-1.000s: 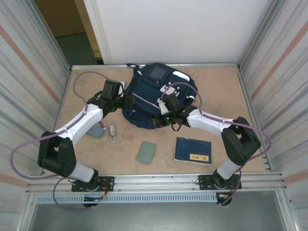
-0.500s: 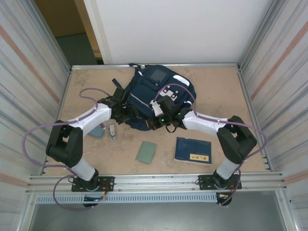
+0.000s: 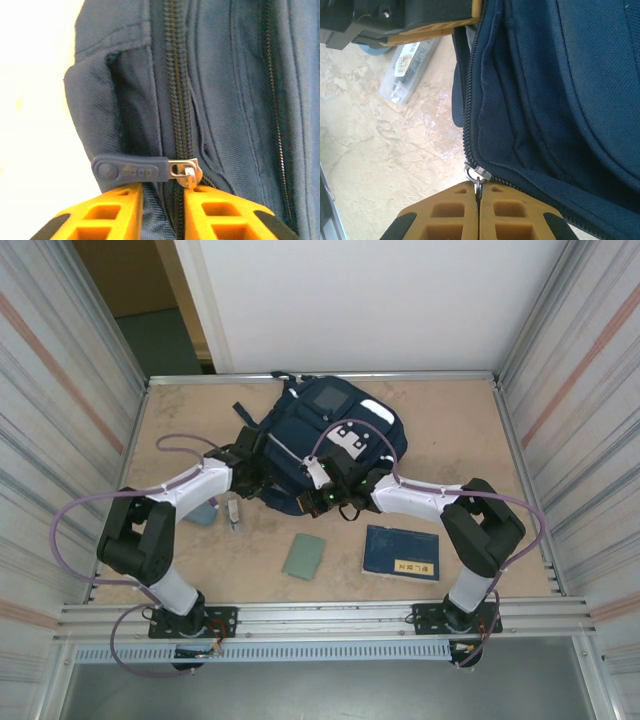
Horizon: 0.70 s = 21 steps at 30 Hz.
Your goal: Pack the student bag
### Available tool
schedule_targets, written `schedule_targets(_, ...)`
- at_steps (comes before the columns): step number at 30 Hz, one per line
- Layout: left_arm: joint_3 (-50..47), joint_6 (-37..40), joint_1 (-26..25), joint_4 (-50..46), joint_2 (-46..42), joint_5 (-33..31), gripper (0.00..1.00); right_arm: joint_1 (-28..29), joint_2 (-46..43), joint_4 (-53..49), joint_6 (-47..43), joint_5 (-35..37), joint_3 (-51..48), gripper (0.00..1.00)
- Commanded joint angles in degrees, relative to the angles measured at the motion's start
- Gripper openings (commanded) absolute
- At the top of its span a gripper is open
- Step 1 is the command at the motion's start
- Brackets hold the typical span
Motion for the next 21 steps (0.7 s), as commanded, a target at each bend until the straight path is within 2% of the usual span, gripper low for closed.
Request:
schedule_targets(1,-2.6,-1.4,1.9,1.7,-2.0,-2.9,0.11,-1.1,-0.7,-3.0,-2.3,-1.1,0.2,0.00)
schedule_targets(3,-3.6,-0.1,2.3,2.6,-2.4,-3.3,0.05,-2.9,-1.3,-5.0,-3.0,-3.6,-0.1,0.00)
schedule_targets(6,-3.6,1.8,2.9,2.3,-2.3,-3.0,0.03,-5.8,-2.2,-7.3,-5.2,-6.4,-1.4,0.00)
schedule_targets(12,-4.8,3.5,4.7,3.4,-3.7,-3.9,0.01,-8.7,-5.7,-14.6,-10.2,0.2,-3.9,0.00)
schedule_targets(16,-2.9,6.1,6.7,3.9,-2.8,-0.2,0.00,-12.6,-7.8,-15.2,-8.9,0.1,-6.6,0.00)
schedule_targets(21,2.7,10.3,7.0,4.2,1.2,3.9,0.00,-13.2,-8.7,-15.1,-9.0,1.8,-7.4,0.00)
